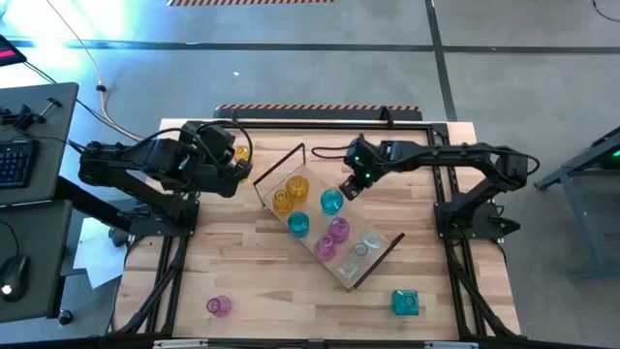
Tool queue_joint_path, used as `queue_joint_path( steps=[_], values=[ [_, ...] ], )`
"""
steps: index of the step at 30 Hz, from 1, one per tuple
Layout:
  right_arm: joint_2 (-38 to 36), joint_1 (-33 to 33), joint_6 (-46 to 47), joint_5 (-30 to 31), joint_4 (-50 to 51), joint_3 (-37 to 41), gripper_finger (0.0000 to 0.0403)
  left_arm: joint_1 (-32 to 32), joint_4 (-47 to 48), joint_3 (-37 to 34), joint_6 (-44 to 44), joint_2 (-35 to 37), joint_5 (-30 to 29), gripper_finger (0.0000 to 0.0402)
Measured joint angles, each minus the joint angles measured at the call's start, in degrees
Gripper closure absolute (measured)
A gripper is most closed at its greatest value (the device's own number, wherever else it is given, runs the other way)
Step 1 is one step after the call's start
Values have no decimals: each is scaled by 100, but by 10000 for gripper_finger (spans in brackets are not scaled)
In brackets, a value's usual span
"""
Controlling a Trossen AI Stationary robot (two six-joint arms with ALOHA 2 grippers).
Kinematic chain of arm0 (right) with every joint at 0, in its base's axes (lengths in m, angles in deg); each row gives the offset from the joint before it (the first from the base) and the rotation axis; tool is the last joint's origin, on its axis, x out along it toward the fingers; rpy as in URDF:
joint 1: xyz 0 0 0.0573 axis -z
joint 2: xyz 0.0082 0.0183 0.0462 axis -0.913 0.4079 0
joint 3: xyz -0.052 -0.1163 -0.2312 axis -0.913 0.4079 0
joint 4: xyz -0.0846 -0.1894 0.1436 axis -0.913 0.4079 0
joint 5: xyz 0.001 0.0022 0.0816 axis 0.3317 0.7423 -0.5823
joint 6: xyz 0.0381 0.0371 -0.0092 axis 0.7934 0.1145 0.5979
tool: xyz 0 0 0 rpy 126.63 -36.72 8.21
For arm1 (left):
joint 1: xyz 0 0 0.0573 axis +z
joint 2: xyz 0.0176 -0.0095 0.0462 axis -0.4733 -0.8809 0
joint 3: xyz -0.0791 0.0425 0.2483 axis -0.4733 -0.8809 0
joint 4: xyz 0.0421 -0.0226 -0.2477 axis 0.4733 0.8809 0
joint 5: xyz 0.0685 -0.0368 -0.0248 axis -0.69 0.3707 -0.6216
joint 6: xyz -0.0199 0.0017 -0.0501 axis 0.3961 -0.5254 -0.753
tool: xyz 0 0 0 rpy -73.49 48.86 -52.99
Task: Sort vases onto shelf
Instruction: Put the top blue crystal vase on the shelf
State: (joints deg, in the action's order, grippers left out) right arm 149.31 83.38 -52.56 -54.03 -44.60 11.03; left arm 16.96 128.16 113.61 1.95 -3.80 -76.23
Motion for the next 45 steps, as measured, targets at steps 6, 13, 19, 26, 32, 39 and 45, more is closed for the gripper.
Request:
queue_joint_path(
  steps=[6,13,19,26,32,39,45],
  values=[
    [189,-133,87,-106,-271,0,403,-39,-18,0,0,0,109,401],
    [398,-307,255,-177,-710,0,403,-96,-22,0,0,0,111,402],
    [534,-462,457,-384,-1106,0,403,-94,-25,0,2,0,111,402],
    [583,-605,628,-559,-1299,0,403,-94,-27,2,4,0,111,402],
    [582,-597,674,-667,-1413,-51,403,-94,-37,1,4,0,111,401],
    [581,-599,547,-1019,-1496,-183,403,-94,-70,2,4,0,109,401],
    [581,-599,536,-1127,-1489,-212,403,-94,-108,2,7,0,104,402]
  ],
)
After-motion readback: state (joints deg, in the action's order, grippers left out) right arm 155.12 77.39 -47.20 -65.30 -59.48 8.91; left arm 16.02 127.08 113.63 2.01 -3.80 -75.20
